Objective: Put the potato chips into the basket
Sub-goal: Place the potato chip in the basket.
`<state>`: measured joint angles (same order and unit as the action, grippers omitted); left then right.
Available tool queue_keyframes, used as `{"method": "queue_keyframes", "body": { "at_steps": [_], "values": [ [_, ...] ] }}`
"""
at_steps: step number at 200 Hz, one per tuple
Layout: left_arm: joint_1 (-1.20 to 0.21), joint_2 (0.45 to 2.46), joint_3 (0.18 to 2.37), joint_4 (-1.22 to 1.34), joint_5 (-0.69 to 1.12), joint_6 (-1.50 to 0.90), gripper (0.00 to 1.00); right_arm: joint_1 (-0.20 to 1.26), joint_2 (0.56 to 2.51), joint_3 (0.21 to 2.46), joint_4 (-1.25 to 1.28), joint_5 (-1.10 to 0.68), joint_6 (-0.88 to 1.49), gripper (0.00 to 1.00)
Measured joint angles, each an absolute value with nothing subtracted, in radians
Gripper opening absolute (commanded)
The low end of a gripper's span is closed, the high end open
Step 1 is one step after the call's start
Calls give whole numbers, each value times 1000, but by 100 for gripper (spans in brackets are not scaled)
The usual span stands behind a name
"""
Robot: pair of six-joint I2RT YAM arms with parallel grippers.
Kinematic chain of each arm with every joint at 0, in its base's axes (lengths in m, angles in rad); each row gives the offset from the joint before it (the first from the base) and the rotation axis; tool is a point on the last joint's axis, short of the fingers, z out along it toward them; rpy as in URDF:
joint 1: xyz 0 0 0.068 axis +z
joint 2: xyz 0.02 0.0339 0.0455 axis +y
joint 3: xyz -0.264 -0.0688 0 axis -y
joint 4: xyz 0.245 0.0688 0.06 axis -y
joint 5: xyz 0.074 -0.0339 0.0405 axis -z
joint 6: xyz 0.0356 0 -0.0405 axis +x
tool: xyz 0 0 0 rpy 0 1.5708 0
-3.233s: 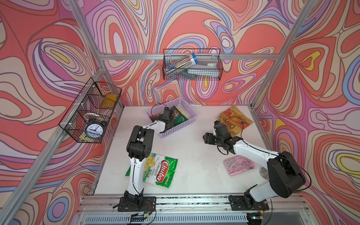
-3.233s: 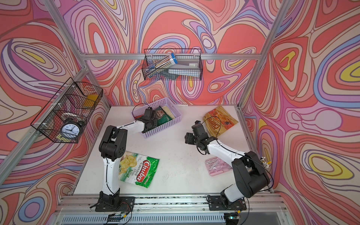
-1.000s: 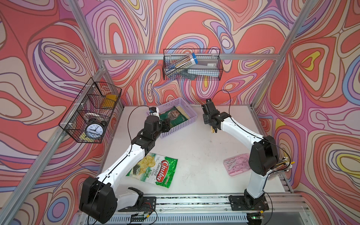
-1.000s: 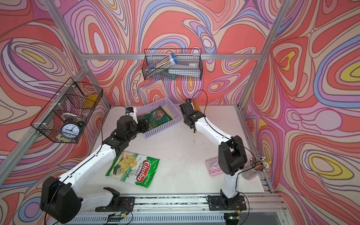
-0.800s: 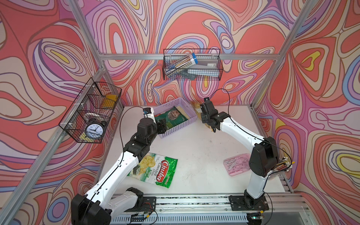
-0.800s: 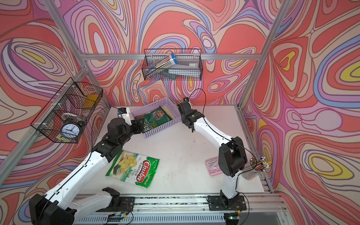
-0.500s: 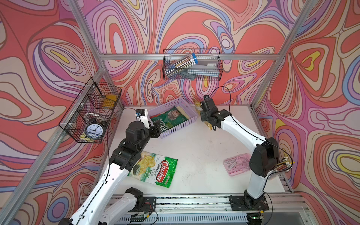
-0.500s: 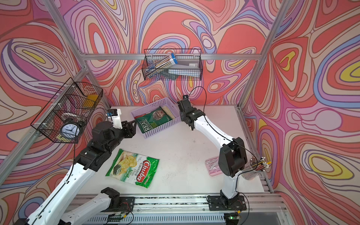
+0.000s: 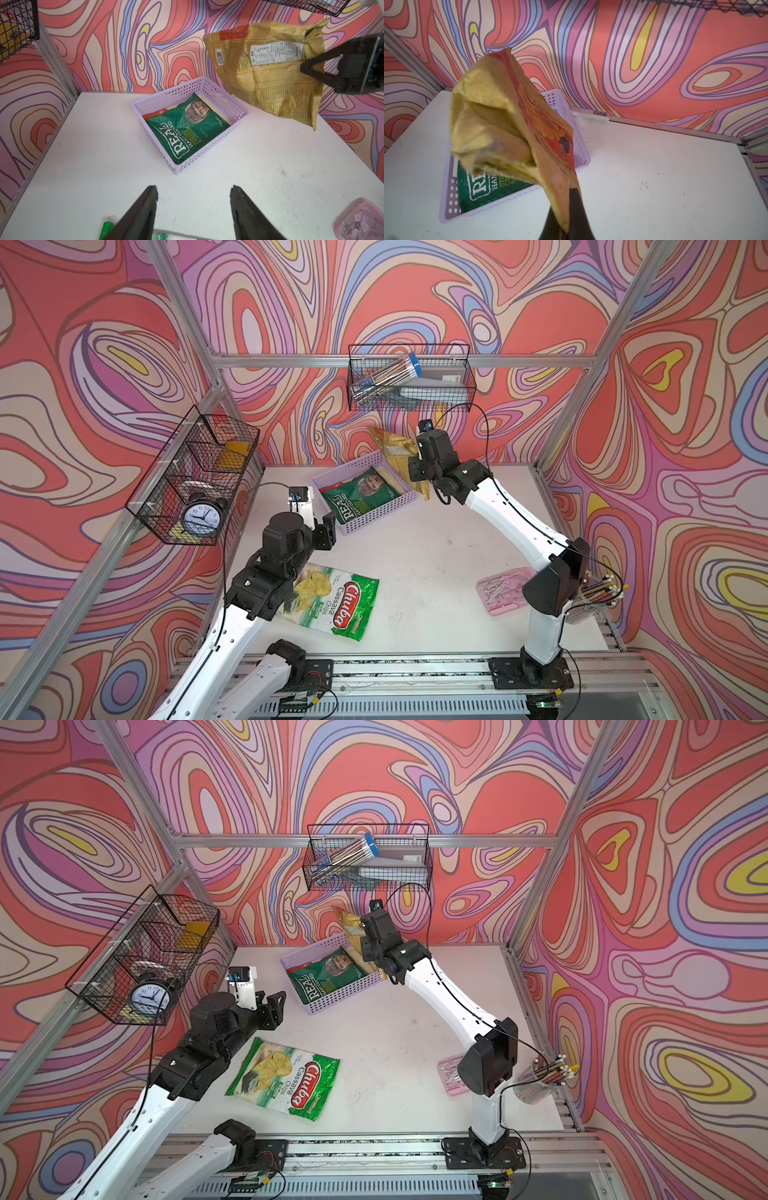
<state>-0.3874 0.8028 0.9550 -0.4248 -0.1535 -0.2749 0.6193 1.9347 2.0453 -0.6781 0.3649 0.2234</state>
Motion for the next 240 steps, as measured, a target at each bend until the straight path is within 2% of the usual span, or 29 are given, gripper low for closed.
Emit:
{"method": "queue_keyframes", "body": {
  "at_steps": [65, 107, 173, 186, 199, 204, 229, 240],
  "values": [
    [-364, 768, 941, -427, -149, -272, 62, 619, 2152, 2164, -736, 331, 289, 0],
    [-317, 767, 934, -426, -107, -289, 62, 620, 2200, 2222, -747, 294, 308, 0],
    [-286, 768, 927, -426, -59, -311, 62, 619, 2283, 2228, -558, 110, 371, 4],
    [-282, 768, 927, -425, -54, -312, 62, 619, 2316, 2232, -505, 71, 389, 11],
    [-279, 769, 927, -425, -54, -312, 62, 620, 2355, 2255, -449, 30, 405, 30],
    [-277, 769, 927, -425, -53, -313, 62, 620, 2370, 2267, -429, 14, 422, 34],
    [-274, 773, 925, -425, -52, -314, 62, 622, 2420, 2312, -340, -63, 460, 47],
    [-273, 776, 923, -424, -52, -314, 63, 623, 2420, 2312, -315, -89, 471, 48]
  ]
}}
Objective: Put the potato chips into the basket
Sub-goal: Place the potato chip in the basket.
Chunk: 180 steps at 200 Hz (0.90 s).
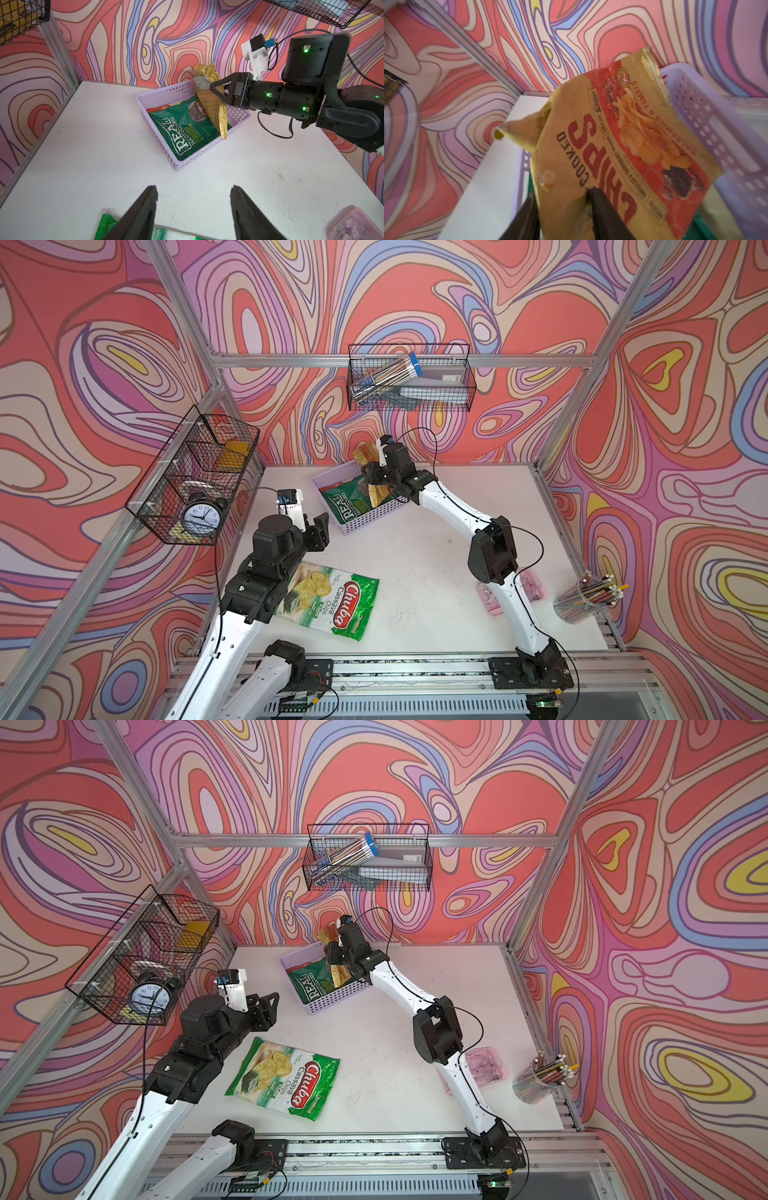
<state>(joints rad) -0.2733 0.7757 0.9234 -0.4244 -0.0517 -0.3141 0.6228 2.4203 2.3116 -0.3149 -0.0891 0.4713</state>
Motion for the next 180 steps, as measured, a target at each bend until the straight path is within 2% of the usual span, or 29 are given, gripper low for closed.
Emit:
{"method": "queue_keyframes", "body": {
  "at_steps": [14, 27, 41, 50, 60, 72, 90, 122, 138, 180],
  "values": [
    [-272, 778, 922, -424, -52, -315, 62, 623, 2419, 2311, -271, -113, 486, 49],
    [-268, 780, 921, -425, -52, -315, 62, 623, 2413, 2307, -247, -131, 491, 57],
    [-262, 779, 921, -424, -52, -315, 62, 622, 2403, 2299, -224, -152, 494, 59],
    [-260, 779, 921, -424, -52, -315, 62, 622, 2395, 2296, -214, -165, 499, 68],
    [-256, 779, 921, -424, -51, -315, 62, 622, 2391, 2296, -201, -179, 491, 68],
    [-253, 780, 920, -424, -52, -315, 62, 622, 2389, 2296, -178, -197, 491, 66],
    [-253, 780, 920, -424, -52, -315, 62, 622, 2390, 2296, -168, -213, 481, 50],
    [-250, 781, 913, -424, -52, -318, 62, 622, 2418, 2301, -124, -238, 501, 36],
    [-248, 781, 913, -423, -52, -320, 62, 622, 2459, 2312, -99, -247, 517, 36],
    [-248, 781, 909, -423, -52, -323, 62, 623, 2606, 2329, -51, -258, 555, 48]
  ]
}}
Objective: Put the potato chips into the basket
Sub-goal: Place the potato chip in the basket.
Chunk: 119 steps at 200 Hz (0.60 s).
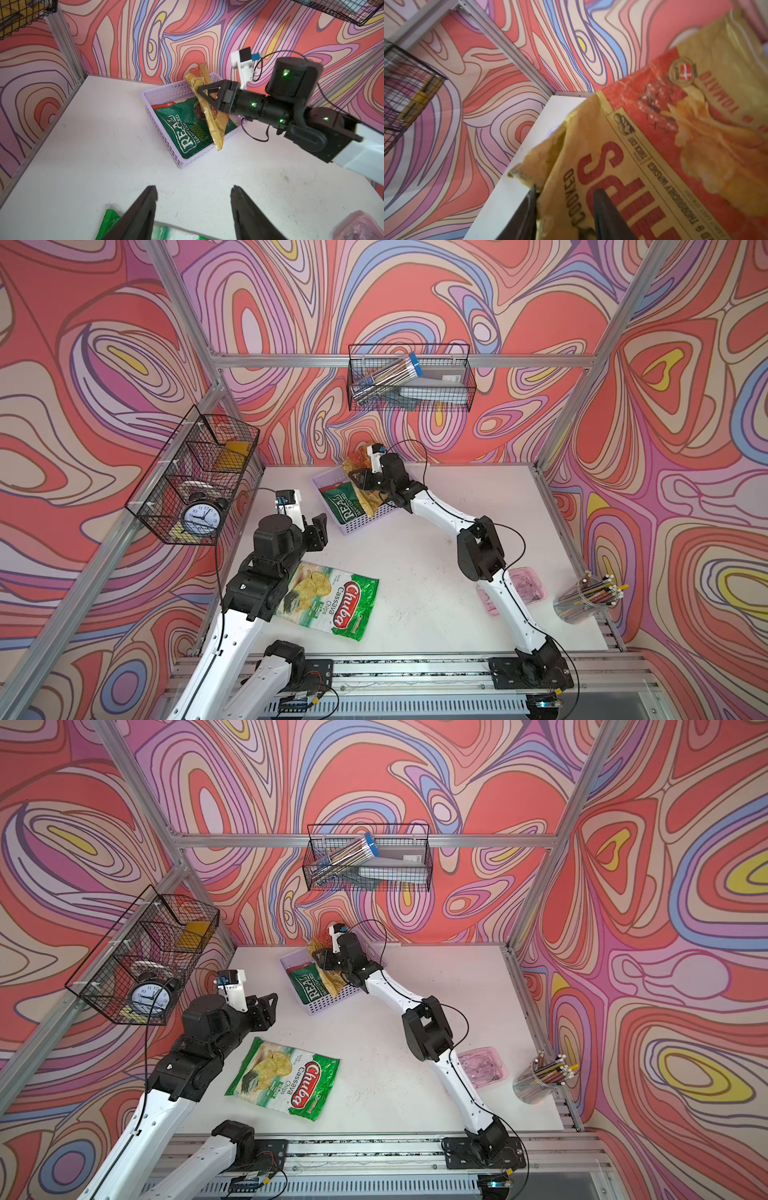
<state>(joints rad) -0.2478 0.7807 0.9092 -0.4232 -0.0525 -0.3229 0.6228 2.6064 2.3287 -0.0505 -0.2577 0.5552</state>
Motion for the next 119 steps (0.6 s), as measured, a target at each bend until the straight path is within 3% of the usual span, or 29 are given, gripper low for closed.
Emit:
{"method": "queue_keyframes", "body": {
  "at_steps": [119],
  "values": [
    [-248, 781, 907, -423, -51, -333, 62, 628, 2709, 2374, 30, -277, 616, 66]
  ]
}}
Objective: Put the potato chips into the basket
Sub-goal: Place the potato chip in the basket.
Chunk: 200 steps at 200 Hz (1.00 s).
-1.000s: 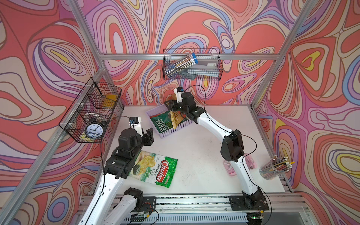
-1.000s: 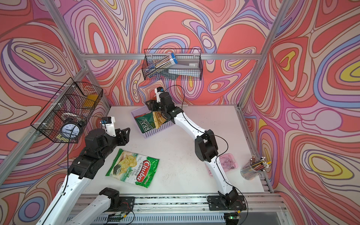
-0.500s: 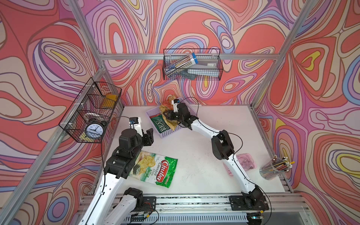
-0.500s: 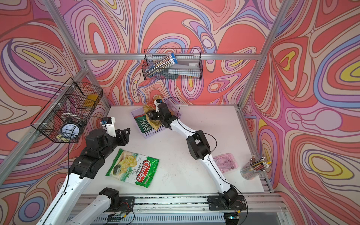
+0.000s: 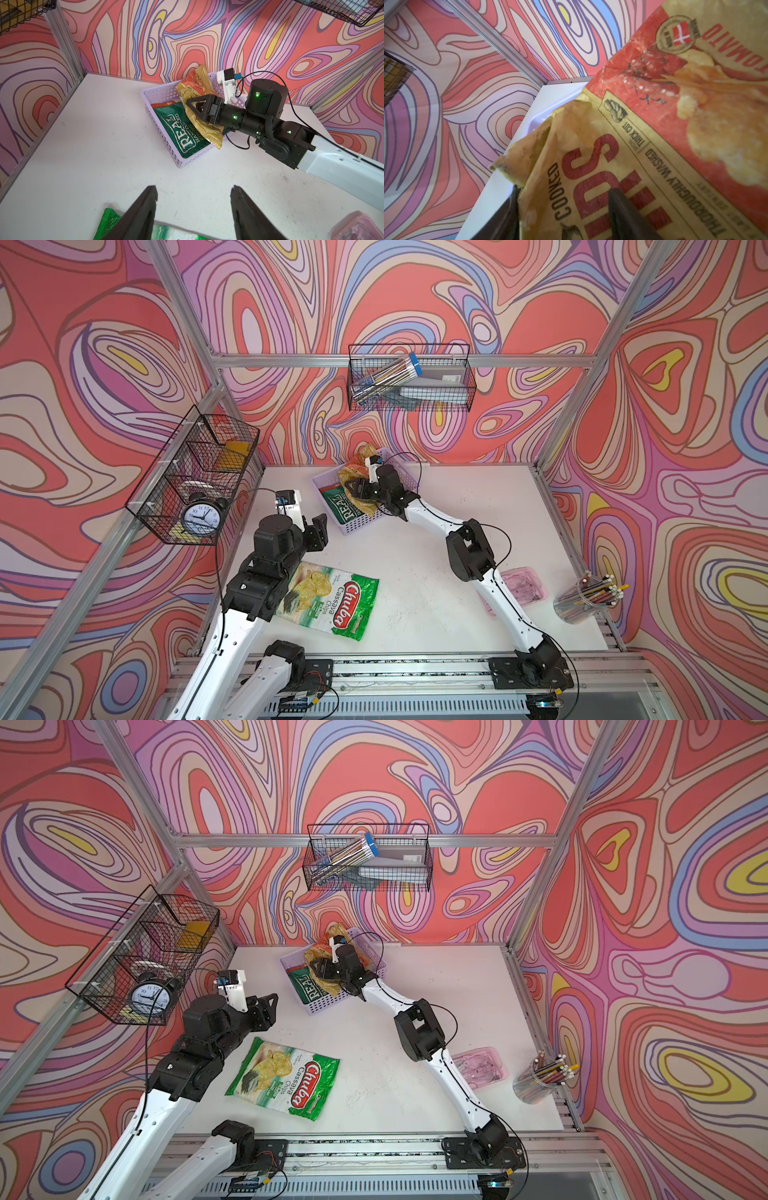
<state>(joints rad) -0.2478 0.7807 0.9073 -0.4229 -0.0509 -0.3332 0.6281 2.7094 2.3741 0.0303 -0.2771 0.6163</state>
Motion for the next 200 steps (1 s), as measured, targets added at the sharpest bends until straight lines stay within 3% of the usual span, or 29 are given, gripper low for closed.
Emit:
{"method": "queue_keyframes", "body": {
  "at_steps": [50, 109, 156, 200],
  "values": [
    [-248, 800, 907, -423, -49, -334, 62, 630, 2697, 2372, 113, -398, 680, 67],
    [-247, 907, 908, -393, 2, -397, 59, 610, 2285, 1882, 135, -355, 641, 68],
    [-343, 1239, 961, -243, 66, -506, 59, 497, 1886, 1548, 73, -172, 542, 68],
    [-418, 1680, 1314, -176, 73, -523, 62, 452, 1711, 1327, -12, -57, 452, 69]
  ]
}}
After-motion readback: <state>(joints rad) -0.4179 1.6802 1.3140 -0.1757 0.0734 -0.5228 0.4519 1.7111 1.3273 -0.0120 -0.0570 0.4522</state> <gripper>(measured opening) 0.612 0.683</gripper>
